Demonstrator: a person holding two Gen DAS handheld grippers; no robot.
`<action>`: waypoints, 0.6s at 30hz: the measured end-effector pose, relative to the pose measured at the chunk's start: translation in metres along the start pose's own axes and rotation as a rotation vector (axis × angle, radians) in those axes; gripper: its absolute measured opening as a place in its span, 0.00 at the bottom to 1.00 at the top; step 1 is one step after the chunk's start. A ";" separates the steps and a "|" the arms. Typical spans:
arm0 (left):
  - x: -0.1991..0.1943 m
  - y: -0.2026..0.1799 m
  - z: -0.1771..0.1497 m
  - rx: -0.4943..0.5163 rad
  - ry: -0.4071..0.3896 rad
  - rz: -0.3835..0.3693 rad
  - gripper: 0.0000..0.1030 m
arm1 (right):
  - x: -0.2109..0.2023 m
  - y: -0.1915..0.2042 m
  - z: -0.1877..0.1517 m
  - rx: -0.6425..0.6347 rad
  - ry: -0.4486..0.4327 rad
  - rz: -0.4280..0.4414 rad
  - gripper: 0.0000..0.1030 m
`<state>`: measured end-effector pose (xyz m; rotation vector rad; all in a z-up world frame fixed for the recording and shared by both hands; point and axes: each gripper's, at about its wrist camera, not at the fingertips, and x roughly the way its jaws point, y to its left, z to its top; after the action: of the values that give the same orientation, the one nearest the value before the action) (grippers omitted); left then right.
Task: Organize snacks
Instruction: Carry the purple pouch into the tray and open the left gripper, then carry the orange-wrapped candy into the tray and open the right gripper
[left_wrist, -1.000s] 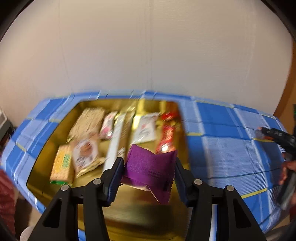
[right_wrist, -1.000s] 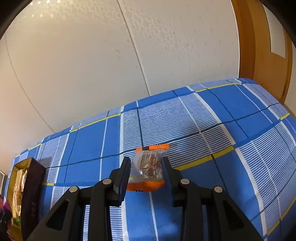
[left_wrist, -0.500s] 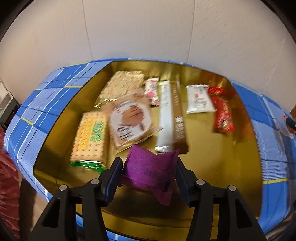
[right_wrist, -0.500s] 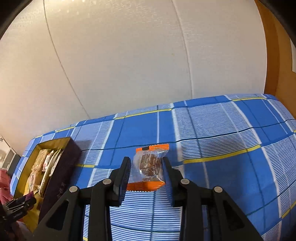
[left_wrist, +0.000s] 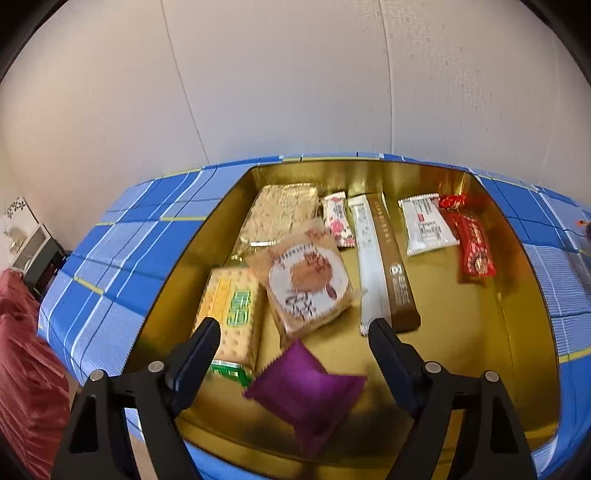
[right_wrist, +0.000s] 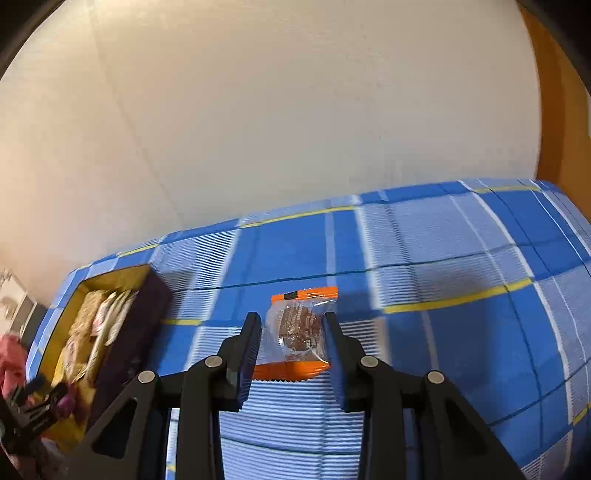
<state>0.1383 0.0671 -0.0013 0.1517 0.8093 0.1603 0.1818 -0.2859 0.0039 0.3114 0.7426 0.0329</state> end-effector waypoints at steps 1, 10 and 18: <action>0.001 0.001 0.003 0.004 -0.003 0.010 0.81 | -0.002 0.010 -0.001 -0.021 -0.008 0.019 0.33; 0.006 0.020 0.003 -0.064 -0.024 0.028 0.81 | -0.011 0.059 -0.006 -0.100 -0.024 0.146 0.33; 0.006 0.030 0.003 -0.104 -0.022 0.026 0.84 | -0.019 0.109 -0.021 -0.192 -0.021 0.251 0.33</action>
<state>0.1418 0.0976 0.0025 0.0654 0.7758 0.2242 0.1624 -0.1789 0.0333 0.2200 0.6701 0.3357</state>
